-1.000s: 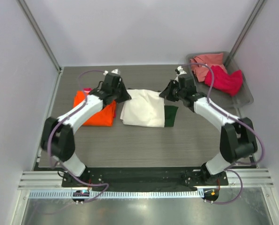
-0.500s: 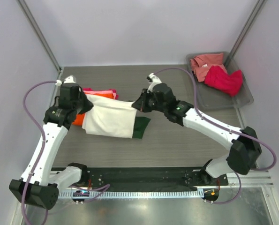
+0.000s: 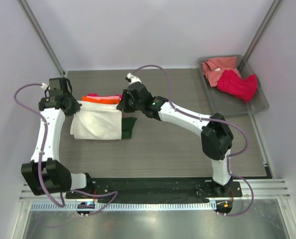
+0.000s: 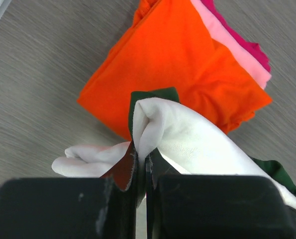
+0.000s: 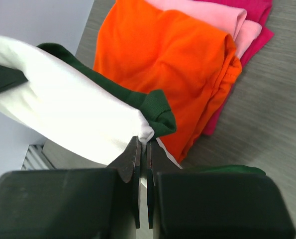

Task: Fold and stack the t-shirts

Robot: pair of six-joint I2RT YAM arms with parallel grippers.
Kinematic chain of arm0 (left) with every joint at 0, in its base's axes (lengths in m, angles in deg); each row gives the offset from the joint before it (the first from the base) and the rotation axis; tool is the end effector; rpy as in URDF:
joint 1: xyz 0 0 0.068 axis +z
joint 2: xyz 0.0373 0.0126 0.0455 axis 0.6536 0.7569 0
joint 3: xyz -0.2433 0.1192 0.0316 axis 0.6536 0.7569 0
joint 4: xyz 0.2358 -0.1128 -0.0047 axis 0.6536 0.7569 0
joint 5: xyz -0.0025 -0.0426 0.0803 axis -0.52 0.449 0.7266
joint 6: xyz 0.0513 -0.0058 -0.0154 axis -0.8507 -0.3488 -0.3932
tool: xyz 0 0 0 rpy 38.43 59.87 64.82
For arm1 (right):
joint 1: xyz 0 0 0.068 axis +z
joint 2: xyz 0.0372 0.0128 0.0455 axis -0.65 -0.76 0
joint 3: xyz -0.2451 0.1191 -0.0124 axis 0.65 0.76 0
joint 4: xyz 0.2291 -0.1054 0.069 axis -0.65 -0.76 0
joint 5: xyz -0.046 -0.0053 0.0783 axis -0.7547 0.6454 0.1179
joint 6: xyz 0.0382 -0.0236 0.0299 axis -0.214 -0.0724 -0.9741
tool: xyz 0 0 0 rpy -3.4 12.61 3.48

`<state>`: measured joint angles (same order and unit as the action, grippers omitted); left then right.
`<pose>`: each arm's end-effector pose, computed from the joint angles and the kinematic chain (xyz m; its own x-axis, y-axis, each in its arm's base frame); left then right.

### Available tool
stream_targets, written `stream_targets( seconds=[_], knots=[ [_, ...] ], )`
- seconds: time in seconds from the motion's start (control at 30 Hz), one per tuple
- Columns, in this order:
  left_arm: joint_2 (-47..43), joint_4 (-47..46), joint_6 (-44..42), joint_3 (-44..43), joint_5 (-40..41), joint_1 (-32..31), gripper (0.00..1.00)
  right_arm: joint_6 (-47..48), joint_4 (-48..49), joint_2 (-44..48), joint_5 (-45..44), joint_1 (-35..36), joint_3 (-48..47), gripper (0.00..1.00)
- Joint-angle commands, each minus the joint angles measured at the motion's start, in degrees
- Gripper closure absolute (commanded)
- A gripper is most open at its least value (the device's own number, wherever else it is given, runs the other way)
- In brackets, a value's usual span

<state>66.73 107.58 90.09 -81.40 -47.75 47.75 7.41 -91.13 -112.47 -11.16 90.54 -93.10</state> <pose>0.2592 0.0361 0.3429 -0.5285 -0.6007 -0.5999 -0.5758 0.7729 -0.2667 0.2947 0.3512 0.2963 -0.6911 0.0978 -0.7161 -0.4431 0.7254 0.5267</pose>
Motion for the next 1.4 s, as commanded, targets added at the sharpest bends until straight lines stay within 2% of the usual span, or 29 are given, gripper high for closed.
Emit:
stream_targets(
  seconds=[0.0,0.2,0.33,0.53,0.57,0.6,0.63,0.67,0.7,0.73,0.8,0.9,0.93,1.07,1.17,1.3,1.37],
  knots=[
    [4.3,-4.4,-0.1,-4.6,-0.6,2.5,1.0,1.9,-3.2,-3.2,-3.7,-0.7,-7.9,0.99],
    [13.3,-5.8,2.3,-12.3,2.0,3.6,1.0,2.9,-6.1,-12.8,-3.2,-2.7,-19.5,0.99],
    [19.6,-6.6,3.7,-16.7,0.2,4.0,1.0,2.8,-6.7,-17.7,-1.6,-6.0,-25.1,0.99],
    [30.2,-7.6,4.8,-23.1,-0.5,4.4,1.0,3.2,-8.3,-28.9,3.6,-9.1,-39.5,0.98],
    [31.5,-7.9,4.7,-23.7,-1.8,4.5,0.95,3.3,-8.3,-30.5,4.3,-9.7,-41.4,0.92],
    [34.4,-7.4,4.7,-24.8,-2.1,4.5,0.82,3.5,-8.7,-31.7,5.4,-9.9,-43.2,0.77],
    [35.6,-6.7,4.7,-25.9,-1.9,4.5,0.62,3.7,-9.5,-33.2,5.3,-10.1,-44.4,0.46],
    [36.5,-5.5,4.8,-27.3,-1.3,4.5,0.34,3.9,-9.8,-33.0,4.9,-10.1,-44.6,0.36],
    [37.0,-5.2,5.0,-27.5,-0.7,4.5,0.29,4.3,-9.6,-32.3,3.5,-10.2,-43.6,0.21],
    [36.5,-5.2,5.0,-27.4,-0.4,4.4,0.24,4.9,-9.5,-30.1,2.7,-10.2,-41.0,0.19],
    [33.9,-7.9,5.3,-24.6,0.3,4.2,0.2,7.0,-9.3,-27.0,1.6,-10.1,-37.7,0.18],
    [27.1,-9.3,4.8,-21.5,3.4,1.9,0.04,9.4,-6.4,-17.9,-1.8,-10.6,-26.8,0.17],
    [23.5,-9.3,4.4,-20.9,3.6,1.1,0.0,9.9,-4.9,-14.6,-2.4,-10.7,-19.3,0.16],
    [14.7,-9.5,3.1,-17.6,7.5,-5.6,0.0,11.2,2.5,3.5,-3.7,-12.0,-0.1,0.12],
    [10.2,-11.5,3.9,-14.3,2.8,-11.2,0.01,11.7,3.9,12.9,-2.9,-14.1,11.1,0.12],
    [5.7,-14.3,4.5,-9.4,0.4,-17.9,0.01,12.2,4.7,24.7,-4.9,-17.0,24.5,0.12],
    [2.2,-18.6,5.9,-3.4,-1.1,-21.9,0.0,12.8,5.2,29.2,-7.0,-18.5,31.7,0.12]
  ],
)
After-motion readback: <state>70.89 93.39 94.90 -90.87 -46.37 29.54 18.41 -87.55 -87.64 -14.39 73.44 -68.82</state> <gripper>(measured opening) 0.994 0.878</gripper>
